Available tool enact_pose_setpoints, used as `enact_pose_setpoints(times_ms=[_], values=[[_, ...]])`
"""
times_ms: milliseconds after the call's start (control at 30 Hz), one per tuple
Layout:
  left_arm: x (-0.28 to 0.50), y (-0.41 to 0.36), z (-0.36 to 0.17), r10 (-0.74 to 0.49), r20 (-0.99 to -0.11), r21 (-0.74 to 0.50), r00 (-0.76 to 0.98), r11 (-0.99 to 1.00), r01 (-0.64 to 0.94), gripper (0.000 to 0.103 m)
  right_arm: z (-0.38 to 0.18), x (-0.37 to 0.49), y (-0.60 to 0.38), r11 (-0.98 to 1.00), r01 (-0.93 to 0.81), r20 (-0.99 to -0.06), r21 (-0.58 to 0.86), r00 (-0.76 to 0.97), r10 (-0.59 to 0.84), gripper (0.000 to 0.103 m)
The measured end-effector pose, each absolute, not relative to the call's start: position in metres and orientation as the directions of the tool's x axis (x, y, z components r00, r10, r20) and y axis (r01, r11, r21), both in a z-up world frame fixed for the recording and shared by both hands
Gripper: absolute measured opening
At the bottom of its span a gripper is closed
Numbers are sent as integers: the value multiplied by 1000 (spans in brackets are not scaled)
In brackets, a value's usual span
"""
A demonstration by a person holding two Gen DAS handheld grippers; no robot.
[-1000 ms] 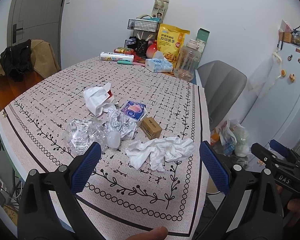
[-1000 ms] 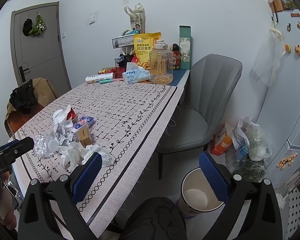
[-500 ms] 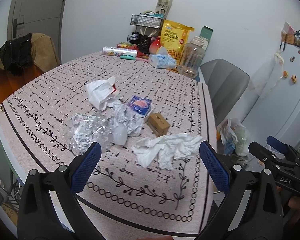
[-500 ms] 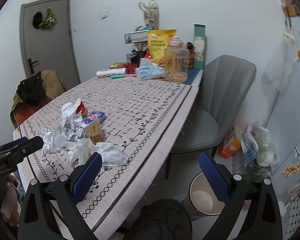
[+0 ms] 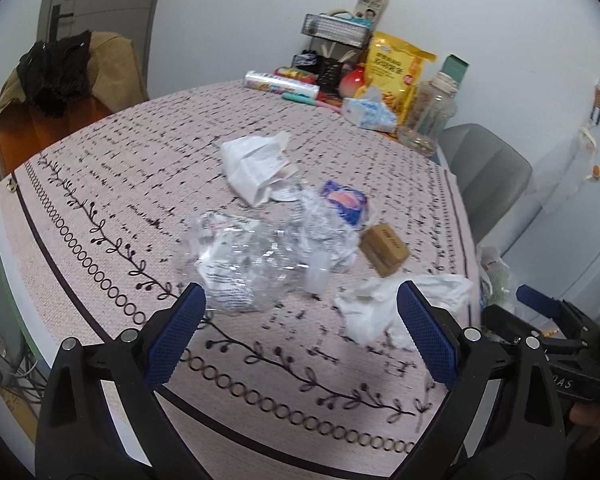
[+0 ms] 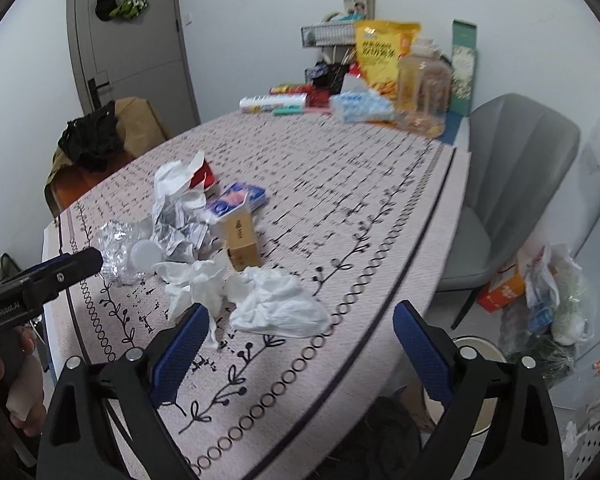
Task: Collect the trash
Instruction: 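Grasp the crumpled white tissue with the right tool while the left tool reaches toward the clear plastic wrapper, then close the left tool on the clear plastic wrapper while the right tool holds the tissue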
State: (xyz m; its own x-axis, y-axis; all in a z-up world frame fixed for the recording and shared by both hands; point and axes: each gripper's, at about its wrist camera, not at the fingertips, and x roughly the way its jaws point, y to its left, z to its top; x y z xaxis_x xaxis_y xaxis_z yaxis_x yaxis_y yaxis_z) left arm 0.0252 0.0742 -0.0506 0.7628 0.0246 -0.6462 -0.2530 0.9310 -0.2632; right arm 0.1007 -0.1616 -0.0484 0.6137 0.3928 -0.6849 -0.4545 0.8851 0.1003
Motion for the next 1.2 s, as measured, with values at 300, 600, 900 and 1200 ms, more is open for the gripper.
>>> enact_pose_setpoints(times_ms=[300, 600, 900, 1200], values=[[45, 102, -71, 64, -699, -245, 712, 914, -322, 95, -82, 133, -144, 875, -455, -759, 165, 508, 407, 71], [54, 129, -74, 58, -691, -287, 720, 893, -348, 97, -93, 140, -143, 848, -477, -775, 231, 436, 457, 25], [62, 157, -83, -9, -660, -420, 751, 833, -359, 88, -80, 140, -154, 844, -471, -747, 254, 459, 481, 19], [65, 152, -90, -45, -666, -452, 744, 818, -356, 29, -71, 139, -163, 845, -470, -732, 257, 476, 487, 18]])
